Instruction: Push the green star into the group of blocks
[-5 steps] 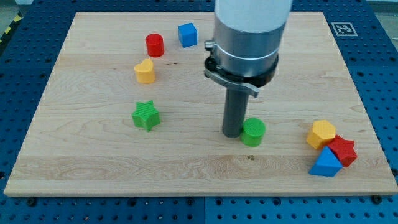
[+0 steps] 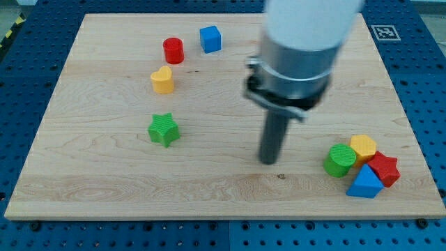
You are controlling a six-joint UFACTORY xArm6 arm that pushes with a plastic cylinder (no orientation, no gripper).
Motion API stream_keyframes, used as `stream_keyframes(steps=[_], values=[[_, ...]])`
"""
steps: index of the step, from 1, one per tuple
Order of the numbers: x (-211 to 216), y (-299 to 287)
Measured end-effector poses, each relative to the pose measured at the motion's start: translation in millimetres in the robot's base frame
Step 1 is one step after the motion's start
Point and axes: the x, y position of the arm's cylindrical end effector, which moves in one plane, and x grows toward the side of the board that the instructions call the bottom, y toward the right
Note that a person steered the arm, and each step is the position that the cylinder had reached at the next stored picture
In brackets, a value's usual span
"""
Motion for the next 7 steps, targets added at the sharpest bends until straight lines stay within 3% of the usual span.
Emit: stream_keyframes(steps=[2,3,5,7], values=[[3,-203],[-33,-256],[-48,-250],[-48,-185]])
